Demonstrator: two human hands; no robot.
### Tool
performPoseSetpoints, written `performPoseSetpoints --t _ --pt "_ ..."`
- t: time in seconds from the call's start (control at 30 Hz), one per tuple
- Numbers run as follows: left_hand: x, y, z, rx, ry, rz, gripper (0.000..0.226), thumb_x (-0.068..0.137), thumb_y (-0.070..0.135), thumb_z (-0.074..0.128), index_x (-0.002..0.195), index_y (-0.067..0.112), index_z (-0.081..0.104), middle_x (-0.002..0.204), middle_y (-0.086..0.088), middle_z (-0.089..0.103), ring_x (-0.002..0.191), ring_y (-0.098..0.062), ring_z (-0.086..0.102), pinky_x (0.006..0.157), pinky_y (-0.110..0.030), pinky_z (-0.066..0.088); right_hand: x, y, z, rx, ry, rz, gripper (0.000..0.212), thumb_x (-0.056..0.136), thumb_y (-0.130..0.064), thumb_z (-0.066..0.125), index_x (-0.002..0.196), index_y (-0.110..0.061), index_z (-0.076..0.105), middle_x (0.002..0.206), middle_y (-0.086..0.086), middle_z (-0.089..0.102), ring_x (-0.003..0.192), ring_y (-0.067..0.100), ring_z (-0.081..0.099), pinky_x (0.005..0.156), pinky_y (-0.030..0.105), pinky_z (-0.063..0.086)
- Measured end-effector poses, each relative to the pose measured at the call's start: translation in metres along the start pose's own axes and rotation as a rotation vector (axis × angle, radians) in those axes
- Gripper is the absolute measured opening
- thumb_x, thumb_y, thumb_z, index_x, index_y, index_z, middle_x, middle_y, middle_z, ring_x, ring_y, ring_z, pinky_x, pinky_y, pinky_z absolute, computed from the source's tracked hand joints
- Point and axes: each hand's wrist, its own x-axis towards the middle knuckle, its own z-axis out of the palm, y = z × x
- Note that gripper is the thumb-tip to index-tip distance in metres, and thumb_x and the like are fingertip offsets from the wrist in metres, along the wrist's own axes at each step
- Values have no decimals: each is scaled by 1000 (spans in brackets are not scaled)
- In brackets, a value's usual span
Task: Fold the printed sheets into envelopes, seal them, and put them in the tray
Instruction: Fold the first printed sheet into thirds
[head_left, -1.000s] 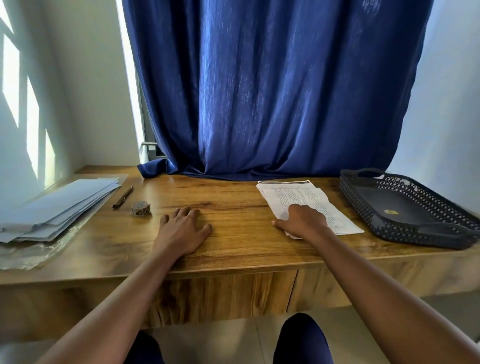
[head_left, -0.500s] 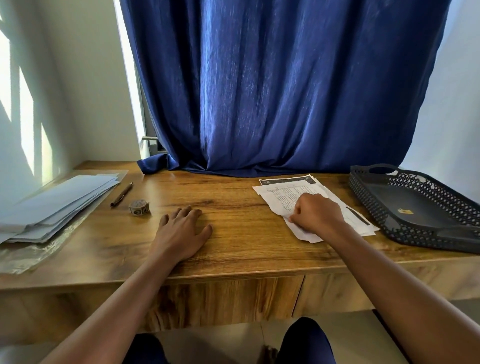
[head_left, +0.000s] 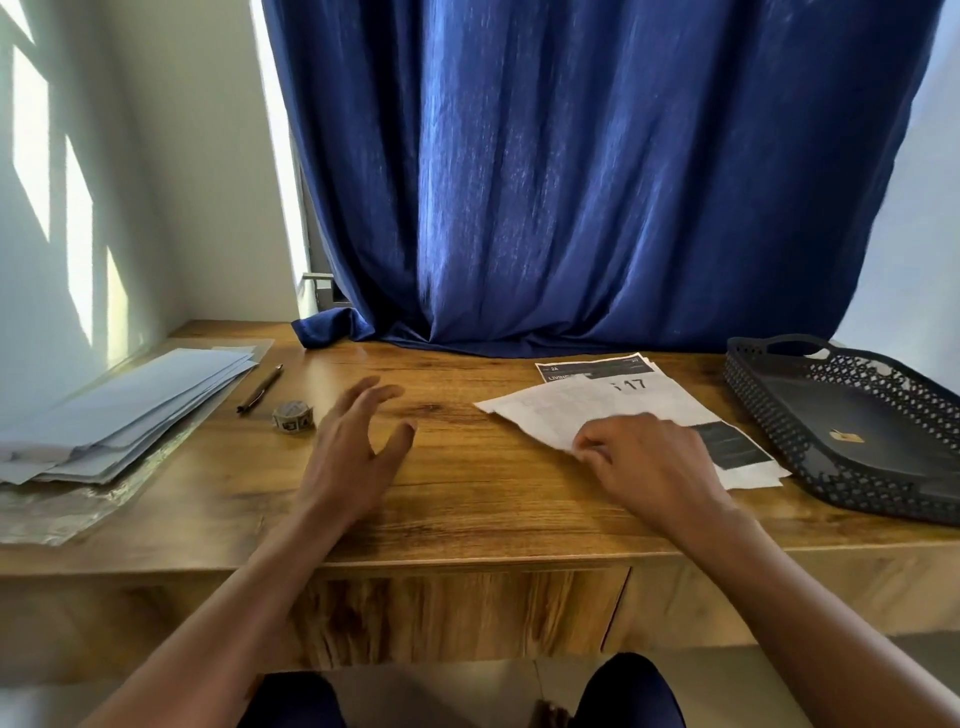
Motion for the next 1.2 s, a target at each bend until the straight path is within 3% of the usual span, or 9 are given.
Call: performPoseSetpoints --t 0.17,0.27,0.37,0.53,0.7,0.87,1.0,1.1,1.2 --pt "8 9 -34 40 46 100 44 98 39 64 140 28 58 154 6 48 142 -15 44 114 -53 41 -31 -49 4 136 17 -314 23 100 -46 56 118 -42 69 116 -23 71 106 0 64 92 29 53" --pt "7 10 -43 245 -177 130 55 96 55 59 146 34 51 164 6 35 151 -18 33 122 -52 28 -33 -57 13 163 -8 -435 22 99 -43 59 118 -43 70 119 -24 70 111 -1 62 97 27 51" --pt "-1 7 -36 378 -457 90 77 88 78 38 155 42 35 173 9 9 159 -16 5 127 -55 13 -28 -53 20 170 -34 -478 21 96 -41 65 116 -43 72 122 -22 69 115 0 61 101 26 46" --pt "-16 -12 -10 528 -678 23 95 81 90 17 163 42 9 172 9 -12 156 -13 -19 128 -51 -5 -20 -40 37 176 -115 -439 27 97 -53 57 121 -48 68 134 -28 61 126 -7 49 104 18 33" --pt "-16 -19 2 545 -649 9 87 89 87 19 163 42 9 173 8 -5 157 -13 -16 128 -51 -6 -11 -34 38 267 -228 -299 62 77 -89 40 121 -52 65 133 -36 57 120 -14 43 101 23 39" --pt "-17 -9 12 565 -662 2 87 90 86 16 163 42 2 172 10 -9 156 -14 -19 127 -50 -10 19 -71 50 324 42 -222 46 99 -61 43 130 -36 65 142 -17 60 132 5 52 103 27 39" --pt "-19 -7 13 588 -655 2 89 84 88 3 160 45 -11 170 12 -15 154 -15 -24 127 -48 -10 39 -115 79 318 -18 -197 49 107 -42 32 152 -29 44 163 -2 37 152 16 27 123 40 20" --pt "-23 -8 11 606 -644 -8 87 81 88 -3 157 49 -16 169 13 -16 154 -14 -24 127 -48 -11 47 -119 97 344 -204 -181 61 105 -58 18 161 -34 20 170 -5 16 157 15 7 125 41 3" --pt "-22 -9 8 620 -648 -33 91 78 92 -5 158 50 -13 169 15 -17 155 -15 -22 127 -50 -11 52 -104 103 314 -268 -160 76 97 -75 7 162 -36 13 171 -9 7 157 13 0 124 40 -2"
